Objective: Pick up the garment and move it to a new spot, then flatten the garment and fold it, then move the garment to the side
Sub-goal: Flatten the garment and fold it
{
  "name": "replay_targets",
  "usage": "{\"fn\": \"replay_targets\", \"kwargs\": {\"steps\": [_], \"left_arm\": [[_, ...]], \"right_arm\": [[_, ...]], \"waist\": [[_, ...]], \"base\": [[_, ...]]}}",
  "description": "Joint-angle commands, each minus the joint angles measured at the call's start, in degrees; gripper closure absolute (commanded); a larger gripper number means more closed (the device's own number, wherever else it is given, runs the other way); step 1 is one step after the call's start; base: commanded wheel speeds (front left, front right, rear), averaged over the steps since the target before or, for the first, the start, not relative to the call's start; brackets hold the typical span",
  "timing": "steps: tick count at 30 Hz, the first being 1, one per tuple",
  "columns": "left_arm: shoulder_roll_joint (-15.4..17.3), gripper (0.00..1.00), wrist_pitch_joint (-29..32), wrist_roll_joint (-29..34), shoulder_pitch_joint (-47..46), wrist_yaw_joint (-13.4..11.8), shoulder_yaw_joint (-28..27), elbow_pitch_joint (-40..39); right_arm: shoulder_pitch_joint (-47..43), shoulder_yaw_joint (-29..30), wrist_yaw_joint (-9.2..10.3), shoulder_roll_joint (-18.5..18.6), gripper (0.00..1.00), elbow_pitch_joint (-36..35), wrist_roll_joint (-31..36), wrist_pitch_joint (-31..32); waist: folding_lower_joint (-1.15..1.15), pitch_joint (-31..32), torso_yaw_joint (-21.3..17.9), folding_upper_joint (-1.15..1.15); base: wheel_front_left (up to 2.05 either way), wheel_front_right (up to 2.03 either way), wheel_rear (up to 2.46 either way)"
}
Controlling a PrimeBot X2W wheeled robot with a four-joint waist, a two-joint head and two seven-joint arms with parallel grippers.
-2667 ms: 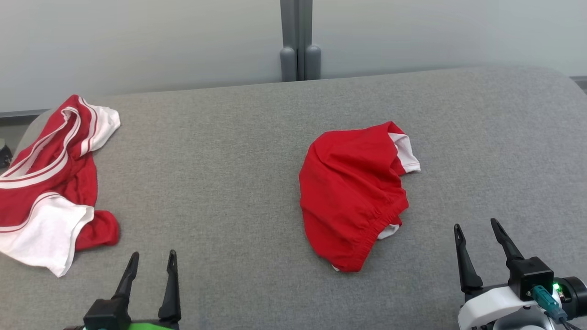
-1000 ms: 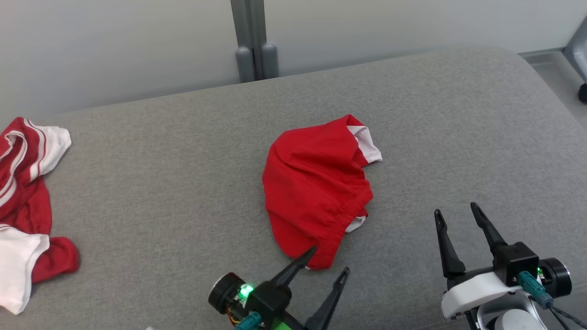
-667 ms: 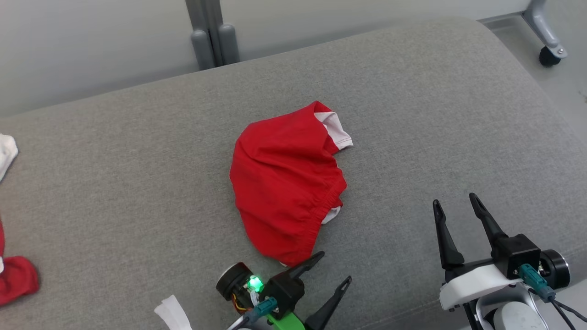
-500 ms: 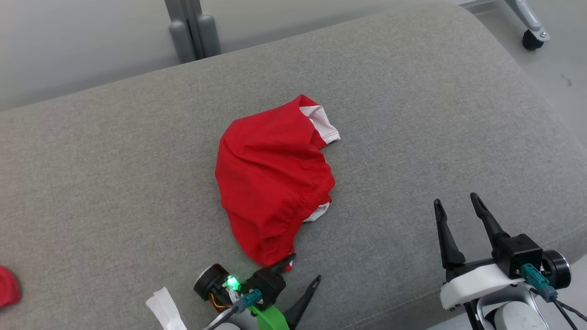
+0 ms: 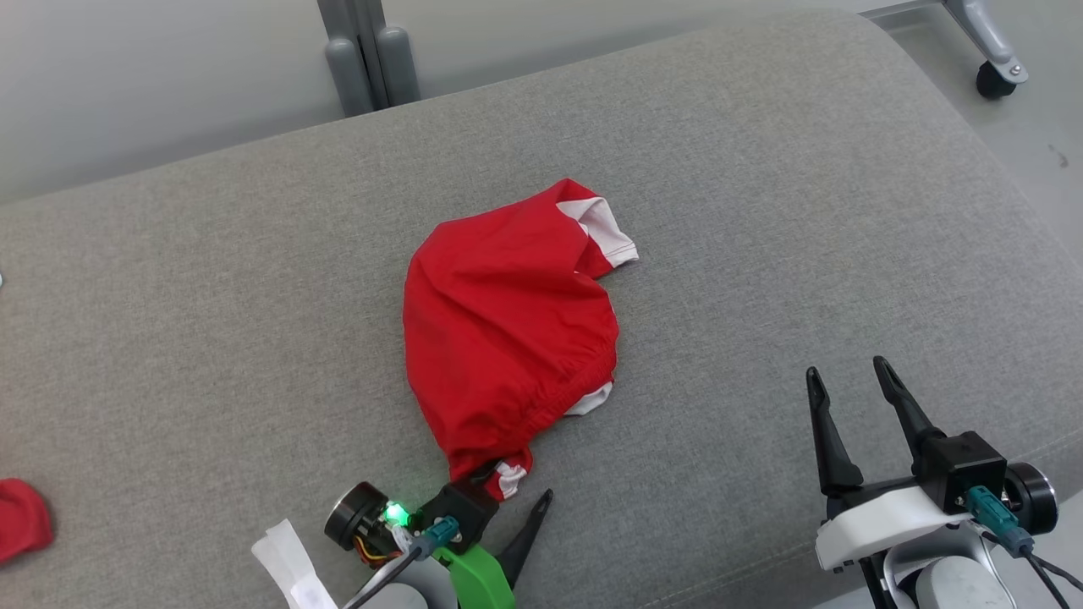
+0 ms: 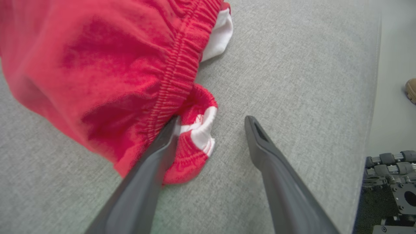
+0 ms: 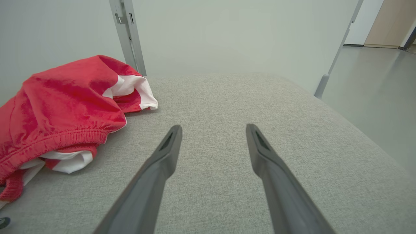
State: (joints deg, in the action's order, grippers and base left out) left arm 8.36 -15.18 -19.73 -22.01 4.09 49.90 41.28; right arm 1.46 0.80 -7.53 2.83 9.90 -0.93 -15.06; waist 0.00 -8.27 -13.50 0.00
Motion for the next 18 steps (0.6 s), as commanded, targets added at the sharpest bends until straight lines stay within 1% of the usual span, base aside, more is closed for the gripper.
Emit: {"fn": "replay_targets", "kwargs": {"steps": [1, 2, 3, 7, 10, 12, 15, 18], "left_arm": [[0.3, 0.01, 0.2, -0.5, -0.4, -0.1, -0.3, 0.8], [0.2, 0.71, 0.3, -0.8, -0.6, 0.1, -0.3, 1.4], [0.2, 1.0, 0.3, -0.9, -0.7, 0.3, -0.3, 1.6], [-0.6, 1.0, 0.4, -2.6, -1.5, 0.9, -0.8, 1.8], [-0.9, 1.0, 0.4, -5.0, -2.8, 1.6, -2.5, -0.3], [-1.2, 1.0, 1.0, -7.5, -3.7, 2.1, -3.7, -2.8], [-1.7, 1.0, 3.2, -12.2, -6.3, 2.9, -5.9, -8.6], [-1.1, 1.0, 6.5, -16.4, -10.3, 3.2, -8.3, -14.6]], "right_arm": [[0.4, -0.1, 0.08, 0.1, 0.0, 0.1, -0.3, -0.2], [0.4, -0.1, 0.08, 0.1, 0.0, 0.1, -0.2, -0.2], [0.4, -0.1, 0.08, 0.1, 0.0, 0.1, -0.2, -0.2], [0.2, -0.2, 0.08, 0.1, 0.0, 0.1, -0.2, -0.2], [0.0, -0.3, 0.08, 0.1, 0.0, 0.2, -0.3, -0.2], [-0.2, -0.3, 0.08, 0.1, 0.0, 0.2, -0.3, -0.2], [-0.3, -0.2, 0.08, 0.1, 0.0, 0.3, -0.6, -0.2], [-0.1, -0.6, 0.08, 0.1, 0.0, 0.5, -0.8, -0.2]], "waist": [[0.0, 0.2, 0.2, 0.0], [0.0, 0.2, 0.3, 0.0], [0.0, 0.3, 0.3, 0.0], [0.0, 0.4, 0.4, 0.0], [0.0, 0.6, 0.3, 0.0], [0.0, 0.6, 0.3, 0.0], [0.0, 0.6, 0.4, 0.0], [0.0, 0.9, 0.2, 0.0]], "base": [[0.0, 0.0, 0.0], [0.0, 0.0, 0.0], [0.0, 0.0, 0.0], [0.0, 0.0, 0.0], [0.0, 0.0, 0.0], [0.0, 0.0, 0.0], [0.0, 0.0, 0.0], [0.0, 0.0, 0.0]]}}
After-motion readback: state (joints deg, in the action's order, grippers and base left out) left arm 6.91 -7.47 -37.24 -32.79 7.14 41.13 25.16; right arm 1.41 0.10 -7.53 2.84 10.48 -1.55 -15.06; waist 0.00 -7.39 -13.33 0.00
